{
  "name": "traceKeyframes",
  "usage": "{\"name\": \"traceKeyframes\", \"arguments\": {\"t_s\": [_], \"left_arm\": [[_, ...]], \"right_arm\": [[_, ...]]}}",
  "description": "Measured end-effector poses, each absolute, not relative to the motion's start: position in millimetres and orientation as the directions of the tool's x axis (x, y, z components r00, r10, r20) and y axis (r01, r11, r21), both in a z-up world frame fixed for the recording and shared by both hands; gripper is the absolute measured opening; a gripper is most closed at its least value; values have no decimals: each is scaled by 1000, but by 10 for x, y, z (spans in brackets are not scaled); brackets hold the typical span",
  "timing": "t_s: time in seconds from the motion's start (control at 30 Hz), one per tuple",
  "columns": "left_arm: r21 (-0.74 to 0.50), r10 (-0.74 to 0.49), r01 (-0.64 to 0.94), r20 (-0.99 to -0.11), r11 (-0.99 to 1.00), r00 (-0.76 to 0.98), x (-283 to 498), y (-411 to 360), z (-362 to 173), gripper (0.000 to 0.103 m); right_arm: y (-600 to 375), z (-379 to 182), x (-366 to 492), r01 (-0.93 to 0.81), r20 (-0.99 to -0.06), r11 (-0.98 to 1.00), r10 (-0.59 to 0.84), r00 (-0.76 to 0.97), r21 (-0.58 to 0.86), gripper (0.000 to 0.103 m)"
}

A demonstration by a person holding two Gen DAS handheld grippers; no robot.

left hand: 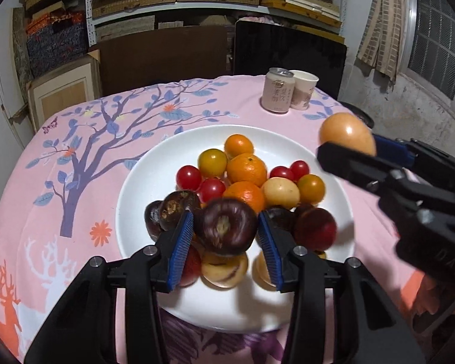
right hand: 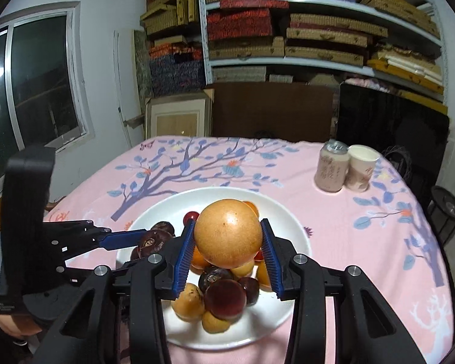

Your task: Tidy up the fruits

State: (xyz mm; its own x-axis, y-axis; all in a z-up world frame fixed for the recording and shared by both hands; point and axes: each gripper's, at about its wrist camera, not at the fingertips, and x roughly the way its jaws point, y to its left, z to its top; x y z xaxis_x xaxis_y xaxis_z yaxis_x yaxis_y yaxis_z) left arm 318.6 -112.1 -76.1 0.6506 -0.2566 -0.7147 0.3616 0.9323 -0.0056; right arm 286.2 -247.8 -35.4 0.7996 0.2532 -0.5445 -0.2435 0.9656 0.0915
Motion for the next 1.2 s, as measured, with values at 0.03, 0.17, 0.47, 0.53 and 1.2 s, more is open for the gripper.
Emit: {"name": "traceKeyframes", "arguments": {"t_s": [0.03,0.17,0.47,0.53,1.2], "left_arm": [[13,-240,353,-711,936,661,3188,-1121,-768,60],[52,-201,322,-683,945,702,3100,-1026,-728,87],[138,-97,270,-705,953,703,2382,-755,-821,98],[132,-103,277,-712,952,695,2149,-689,-843,98],[76,-84,157,-584,985,807,442,-350,-192,98]], "right_arm": [[-2443,-392,2912,-247,-557,966,249,792,80,43],[-2415,-382,2819,-244,-522,966,252,815,87,59],[-2617,-468,1905,-178,-564,968,248,788,177,93],[-2582,-554,1683,-182,-603,968,251,757,173,98],[-2405,-298,150,-135,-541,986,164,825,94,99]]}}
